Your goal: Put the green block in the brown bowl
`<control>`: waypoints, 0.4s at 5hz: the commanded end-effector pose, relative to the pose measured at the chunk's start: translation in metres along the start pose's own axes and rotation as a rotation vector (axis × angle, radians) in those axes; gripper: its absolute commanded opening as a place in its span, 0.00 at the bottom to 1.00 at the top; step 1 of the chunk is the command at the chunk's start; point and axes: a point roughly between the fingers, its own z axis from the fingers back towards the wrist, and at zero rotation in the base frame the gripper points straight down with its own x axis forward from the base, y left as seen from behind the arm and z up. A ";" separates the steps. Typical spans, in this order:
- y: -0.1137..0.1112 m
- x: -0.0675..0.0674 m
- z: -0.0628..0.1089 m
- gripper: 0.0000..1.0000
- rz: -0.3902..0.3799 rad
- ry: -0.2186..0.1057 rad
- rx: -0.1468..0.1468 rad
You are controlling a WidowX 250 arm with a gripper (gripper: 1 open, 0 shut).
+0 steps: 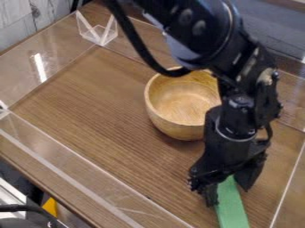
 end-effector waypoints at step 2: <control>-0.004 -0.001 0.005 0.00 0.000 -0.005 -0.026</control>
